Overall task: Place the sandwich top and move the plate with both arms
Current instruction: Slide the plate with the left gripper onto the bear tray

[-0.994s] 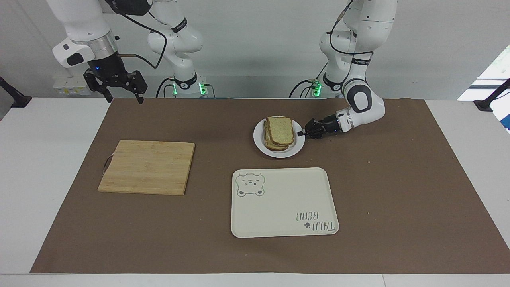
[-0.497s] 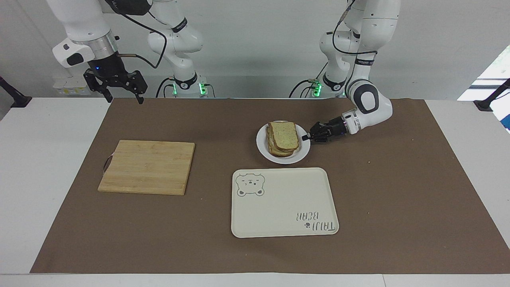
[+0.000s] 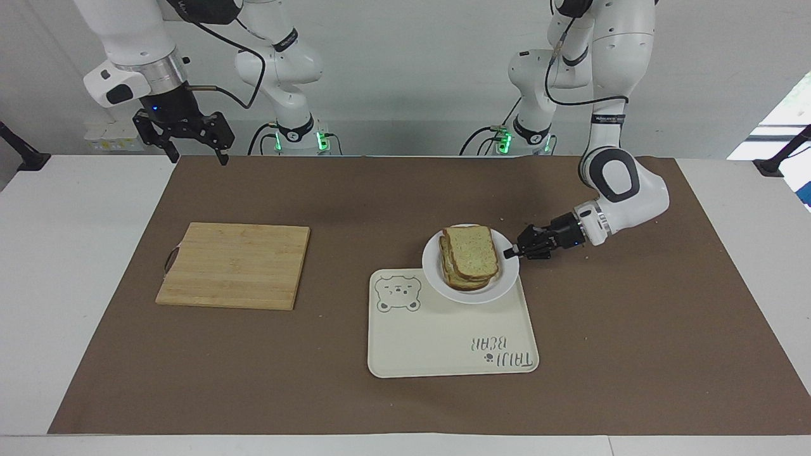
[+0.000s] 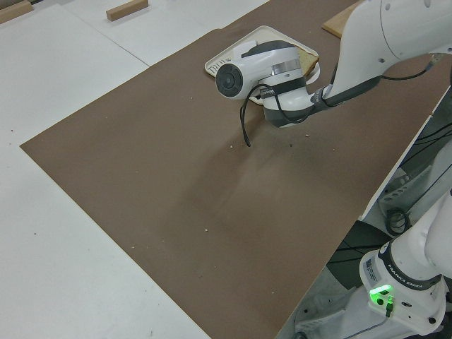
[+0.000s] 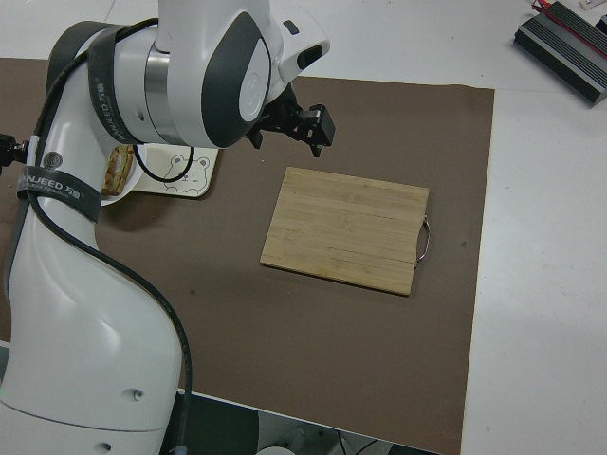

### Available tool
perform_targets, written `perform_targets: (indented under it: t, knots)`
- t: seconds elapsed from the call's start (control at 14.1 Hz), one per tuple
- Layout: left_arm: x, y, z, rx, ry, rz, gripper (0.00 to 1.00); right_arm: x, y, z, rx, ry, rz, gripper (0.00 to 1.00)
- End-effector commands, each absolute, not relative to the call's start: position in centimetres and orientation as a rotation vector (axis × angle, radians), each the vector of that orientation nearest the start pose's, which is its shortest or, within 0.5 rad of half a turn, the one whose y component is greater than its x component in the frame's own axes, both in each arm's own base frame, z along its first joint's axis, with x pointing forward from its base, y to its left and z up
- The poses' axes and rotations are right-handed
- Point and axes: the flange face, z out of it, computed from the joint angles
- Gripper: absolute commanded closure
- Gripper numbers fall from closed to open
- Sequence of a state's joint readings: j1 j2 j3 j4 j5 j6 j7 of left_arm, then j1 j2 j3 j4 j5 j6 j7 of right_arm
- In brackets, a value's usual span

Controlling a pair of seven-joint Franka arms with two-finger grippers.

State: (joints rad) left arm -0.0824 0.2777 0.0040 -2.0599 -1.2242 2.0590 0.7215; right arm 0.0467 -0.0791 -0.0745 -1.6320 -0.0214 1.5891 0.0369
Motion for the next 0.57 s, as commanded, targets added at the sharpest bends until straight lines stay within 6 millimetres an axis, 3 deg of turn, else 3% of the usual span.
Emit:
perform_targets:
  t: [0.0,0.21,0.5]
  knots:
    - [62.3,-10.2,31.0,2.158,0.001,0.081,1.00,52.8,-2.0,64.0,-3.150,0.082,-0.060,0.00]
    - [64.5,-11.3,29.9,2.173,0.034,0.072,1.00,52.8,-2.0,64.0,-3.148,0.082,-0.060,0.00]
    - [66.0,-15.0,28.4,2.176,0.060,0.095,1.00,52.8,-2.0,64.0,-3.150,0.082,-0.060,0.00]
